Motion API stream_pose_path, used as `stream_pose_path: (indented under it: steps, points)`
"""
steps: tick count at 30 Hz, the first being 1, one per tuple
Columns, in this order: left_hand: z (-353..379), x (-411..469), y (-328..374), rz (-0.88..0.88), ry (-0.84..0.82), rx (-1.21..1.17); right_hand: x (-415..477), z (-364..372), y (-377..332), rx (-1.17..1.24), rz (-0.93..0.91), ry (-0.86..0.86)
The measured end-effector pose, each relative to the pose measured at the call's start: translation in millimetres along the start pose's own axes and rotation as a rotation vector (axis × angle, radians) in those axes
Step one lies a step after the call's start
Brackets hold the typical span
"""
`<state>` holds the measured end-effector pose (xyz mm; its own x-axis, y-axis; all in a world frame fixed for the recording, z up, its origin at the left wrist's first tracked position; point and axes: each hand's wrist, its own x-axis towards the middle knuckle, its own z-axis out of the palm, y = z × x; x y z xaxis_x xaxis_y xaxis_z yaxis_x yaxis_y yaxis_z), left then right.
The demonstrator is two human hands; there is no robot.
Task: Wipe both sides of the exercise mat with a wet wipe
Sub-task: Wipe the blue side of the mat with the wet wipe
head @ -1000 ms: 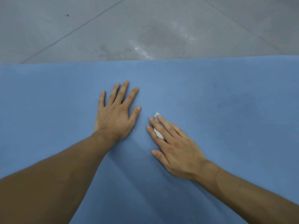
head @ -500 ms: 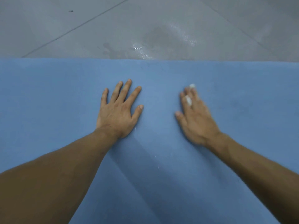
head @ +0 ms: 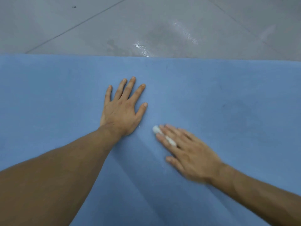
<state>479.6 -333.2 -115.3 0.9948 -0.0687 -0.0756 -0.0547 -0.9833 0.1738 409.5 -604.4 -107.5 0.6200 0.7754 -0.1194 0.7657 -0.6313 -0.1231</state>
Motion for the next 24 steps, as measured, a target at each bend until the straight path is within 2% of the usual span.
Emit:
stream_pose_path:
  steps: [7, 10, 12, 16, 19, 21, 24]
  points:
    - [-1, -1, 0, 0.002, 0.001, -0.005, 20, -12, 89, 0.037, 0.45, 0.03]
    - [0, -1, 0, 0.002, 0.006, -0.007, 25, -12, 89, 0.084, 0.507, 0.053]
    - [1, 0, -1, 0.003, 0.011, -0.002, 24, -11, 65, 0.077, 0.381, 0.075]
    - [2, 0, 0, -0.002, 0.01, -0.003, -15, 5, -21, 0.08, 0.004, 0.036]
    - [2, 0, 0, -0.003, 0.001, 0.006, -62, 23, -75, -0.128, -0.381, 0.045]
    - [1, 0, 0, -0.002, 0.0, 0.006, -77, 29, -83, -0.26, -0.456, 0.056]
    - [0, 0, 0, -0.001, -0.004, 0.005, -70, 20, -72, -0.252, -0.438, 0.043]
